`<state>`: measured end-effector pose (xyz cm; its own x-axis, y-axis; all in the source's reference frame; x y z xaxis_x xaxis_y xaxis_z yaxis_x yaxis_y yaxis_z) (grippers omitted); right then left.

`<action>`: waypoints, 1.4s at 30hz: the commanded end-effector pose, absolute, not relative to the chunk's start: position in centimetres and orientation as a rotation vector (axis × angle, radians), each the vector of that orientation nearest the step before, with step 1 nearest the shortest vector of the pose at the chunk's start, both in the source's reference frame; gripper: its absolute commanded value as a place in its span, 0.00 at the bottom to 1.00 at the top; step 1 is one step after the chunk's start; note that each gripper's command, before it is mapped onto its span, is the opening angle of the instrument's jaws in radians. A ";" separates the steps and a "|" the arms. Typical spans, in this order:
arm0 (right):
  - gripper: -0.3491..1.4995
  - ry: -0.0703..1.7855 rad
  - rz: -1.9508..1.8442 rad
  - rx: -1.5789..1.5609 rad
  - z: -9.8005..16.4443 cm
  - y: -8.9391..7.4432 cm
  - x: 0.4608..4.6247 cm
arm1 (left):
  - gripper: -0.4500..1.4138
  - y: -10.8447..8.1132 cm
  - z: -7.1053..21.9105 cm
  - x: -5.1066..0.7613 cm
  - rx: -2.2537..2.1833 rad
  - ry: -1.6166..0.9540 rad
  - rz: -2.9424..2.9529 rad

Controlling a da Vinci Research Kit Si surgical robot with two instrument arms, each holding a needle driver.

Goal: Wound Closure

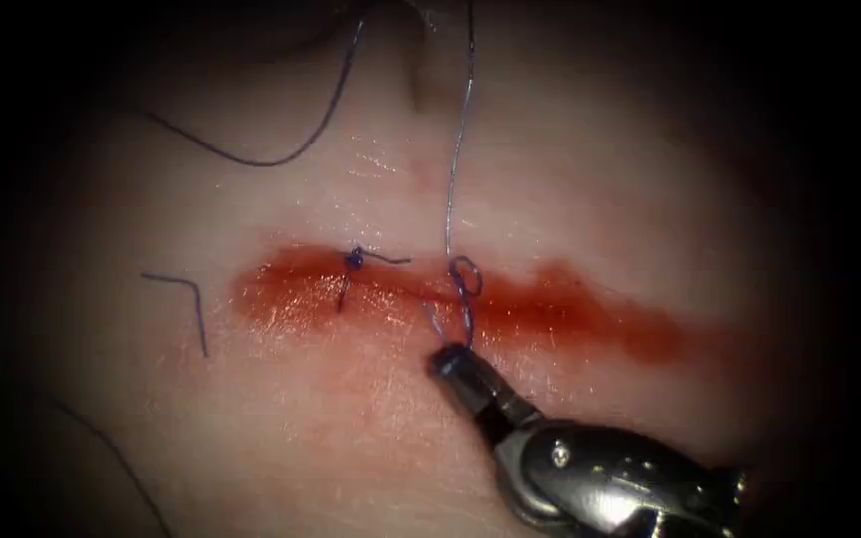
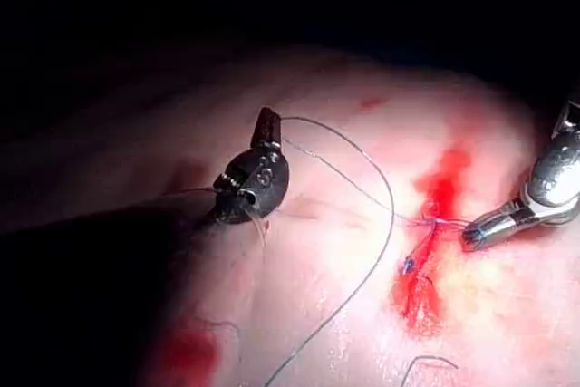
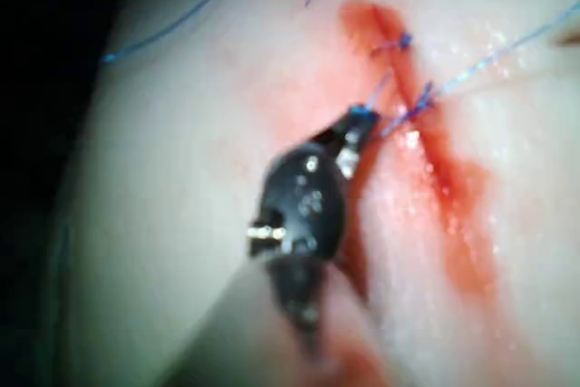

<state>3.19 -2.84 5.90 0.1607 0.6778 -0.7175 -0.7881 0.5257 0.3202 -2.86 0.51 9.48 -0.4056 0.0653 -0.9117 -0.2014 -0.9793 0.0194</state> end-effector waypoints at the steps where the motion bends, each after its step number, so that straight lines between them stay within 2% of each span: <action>1: 0.00 0.941 1.044 -0.122 5.9 -3.0 3.24 | 0.00 0.6 9.6 -2.91 -1.611 0.194 2.502; 13: 0.00 0.945 1.010 -0.082 5.8 -3.2 3.28 | 0.00 1.1 9.7 -2.81 -1.563 0.262 2.471; 42: 0.00 1.000 0.868 0.076 5.6 -3.6 3.37 | 0.00 1.4 10.1 -2.98 -1.511 0.351 2.496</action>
<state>3.33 -3.50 5.59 0.2504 0.6634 -0.7051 -0.6029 0.6767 0.4225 -2.95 1.41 10.01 -0.4582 0.0518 -0.8873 -0.2950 -0.9506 0.0968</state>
